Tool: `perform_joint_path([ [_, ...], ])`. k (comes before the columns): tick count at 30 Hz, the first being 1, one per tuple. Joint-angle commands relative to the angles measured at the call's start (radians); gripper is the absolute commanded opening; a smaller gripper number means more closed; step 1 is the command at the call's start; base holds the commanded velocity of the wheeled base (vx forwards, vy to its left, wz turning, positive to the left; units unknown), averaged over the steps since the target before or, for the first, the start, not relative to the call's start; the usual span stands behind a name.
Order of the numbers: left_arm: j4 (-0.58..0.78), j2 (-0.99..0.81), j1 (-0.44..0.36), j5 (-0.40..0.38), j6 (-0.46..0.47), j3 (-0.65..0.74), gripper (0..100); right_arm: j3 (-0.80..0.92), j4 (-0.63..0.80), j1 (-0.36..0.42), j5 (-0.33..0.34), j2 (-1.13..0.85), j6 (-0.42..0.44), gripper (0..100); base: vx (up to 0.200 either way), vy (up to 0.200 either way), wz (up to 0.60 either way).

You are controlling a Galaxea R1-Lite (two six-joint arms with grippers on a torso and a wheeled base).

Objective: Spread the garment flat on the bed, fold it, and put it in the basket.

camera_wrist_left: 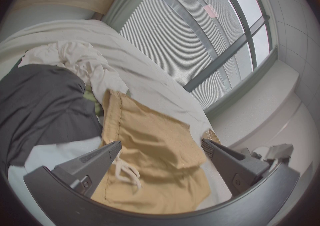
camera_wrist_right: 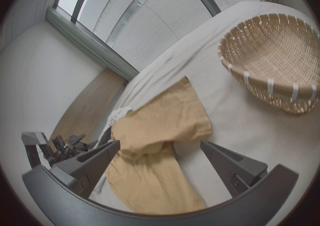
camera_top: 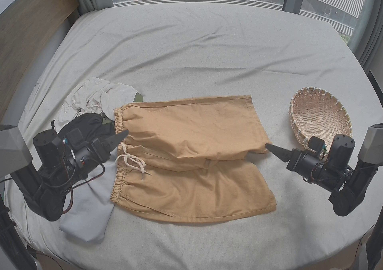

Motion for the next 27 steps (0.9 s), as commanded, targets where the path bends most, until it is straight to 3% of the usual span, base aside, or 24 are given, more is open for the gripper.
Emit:
perform_joint_path([
  [1, -0.022, -0.016, -0.020, -0.040, 0.062, 0.086, 100, 0.021, 0.000, 0.033, -0.001, 0.112, -0.049, 100, 0.000, 0.000, 0.00],
  [15, -0.022, -0.018, -0.060, -0.038, 0.078, 0.107, 100, -0.054, -0.001, 0.051, -0.026, 0.203, -0.063, 100, 0.000, 0.000, 0.00],
  [16, -0.022, -0.018, -0.060, -0.038, 0.078, 0.107, 100, -0.054, -0.001, 0.051, -0.026, 0.203, -0.063, 0, 0.000, 0.000, 0.00],
  [27, -0.023, -0.015, -0.058, -0.038, 0.078, 0.132, 100, 0.099, -0.001, 0.088, -0.067, 0.162, -0.092, 0, 0.000, 0.000, 0.00],
])
